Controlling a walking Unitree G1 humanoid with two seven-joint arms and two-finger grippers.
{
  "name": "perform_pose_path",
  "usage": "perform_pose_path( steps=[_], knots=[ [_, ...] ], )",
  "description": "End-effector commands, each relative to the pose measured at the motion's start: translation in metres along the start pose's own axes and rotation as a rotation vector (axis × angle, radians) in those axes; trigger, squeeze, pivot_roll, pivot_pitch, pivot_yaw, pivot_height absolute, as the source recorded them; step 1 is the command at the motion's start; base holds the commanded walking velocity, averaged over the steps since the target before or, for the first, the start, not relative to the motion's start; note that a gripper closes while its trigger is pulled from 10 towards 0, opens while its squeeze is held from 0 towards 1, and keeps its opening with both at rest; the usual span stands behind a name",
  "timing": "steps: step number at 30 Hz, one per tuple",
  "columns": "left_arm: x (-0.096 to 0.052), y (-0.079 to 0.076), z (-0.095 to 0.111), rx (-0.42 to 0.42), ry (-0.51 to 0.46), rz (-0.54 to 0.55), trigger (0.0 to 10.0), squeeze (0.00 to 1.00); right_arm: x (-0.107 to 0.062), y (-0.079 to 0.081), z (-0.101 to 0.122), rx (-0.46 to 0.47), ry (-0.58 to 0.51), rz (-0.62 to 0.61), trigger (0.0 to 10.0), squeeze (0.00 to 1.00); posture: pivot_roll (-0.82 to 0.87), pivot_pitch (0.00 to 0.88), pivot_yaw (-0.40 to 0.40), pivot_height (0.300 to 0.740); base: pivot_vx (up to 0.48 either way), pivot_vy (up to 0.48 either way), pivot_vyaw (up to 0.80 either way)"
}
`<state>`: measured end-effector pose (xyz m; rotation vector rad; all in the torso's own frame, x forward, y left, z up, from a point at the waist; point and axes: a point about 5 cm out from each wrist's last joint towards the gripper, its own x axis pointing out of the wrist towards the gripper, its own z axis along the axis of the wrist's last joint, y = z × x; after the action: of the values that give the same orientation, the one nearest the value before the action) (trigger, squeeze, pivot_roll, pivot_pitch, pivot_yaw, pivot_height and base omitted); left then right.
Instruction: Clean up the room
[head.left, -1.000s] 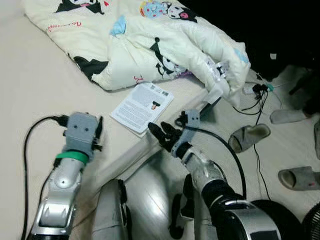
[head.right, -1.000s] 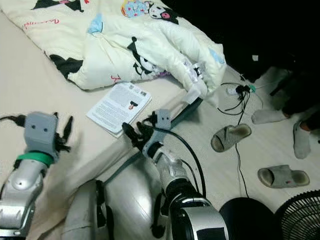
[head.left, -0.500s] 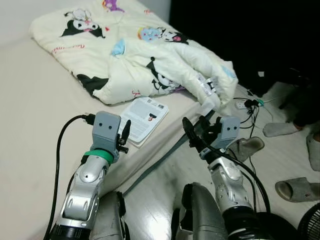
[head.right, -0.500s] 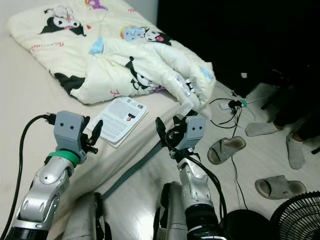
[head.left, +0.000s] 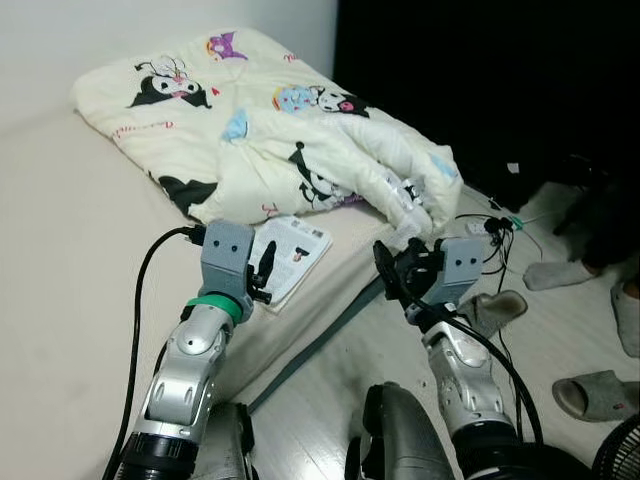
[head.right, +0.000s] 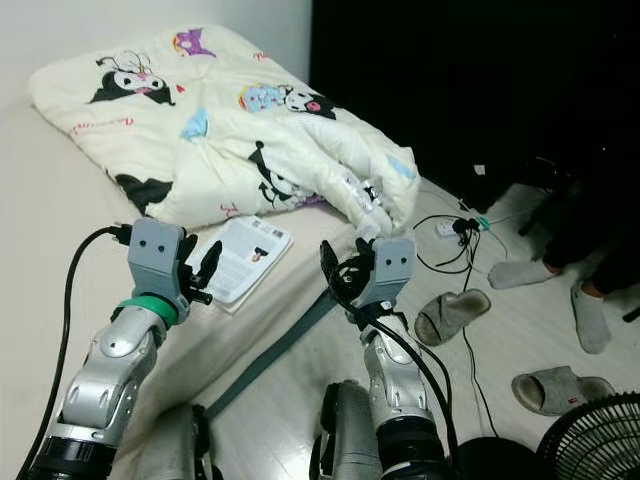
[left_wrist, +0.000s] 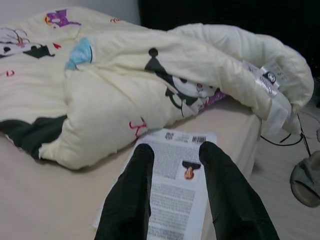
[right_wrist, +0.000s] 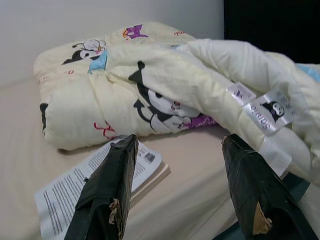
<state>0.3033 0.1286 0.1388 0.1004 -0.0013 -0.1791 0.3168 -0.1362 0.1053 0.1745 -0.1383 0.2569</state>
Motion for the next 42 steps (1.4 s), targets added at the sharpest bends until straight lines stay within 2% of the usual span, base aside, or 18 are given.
perform_pose_path(
  steps=[1,25,42],
  knots=[
    [-0.001,0.0,-0.007,0.004,0.025,0.0,10.0,0.0,-0.003,0.0,-0.005,-0.001,0.025,-0.005,10.0,0.0,-0.03,0.003,0.025,0.674,0.0,0.0,0.0],
    [0.0,-0.004,-0.01,0.01,0.029,-0.01,10.0,0.0,-0.005,0.003,-0.007,-0.002,0.042,-0.011,10.0,0.0,-0.04,0.009,0.033,0.74,0.0,0.0,0.0],
    [-0.001,-0.008,-0.018,-0.006,0.053,-0.024,10.0,0.0,-0.006,0.006,-0.01,-0.001,0.05,-0.017,10.0,0.0,-0.04,0.02,0.038,0.74,0.0,0.0,0.0]
  ],
)
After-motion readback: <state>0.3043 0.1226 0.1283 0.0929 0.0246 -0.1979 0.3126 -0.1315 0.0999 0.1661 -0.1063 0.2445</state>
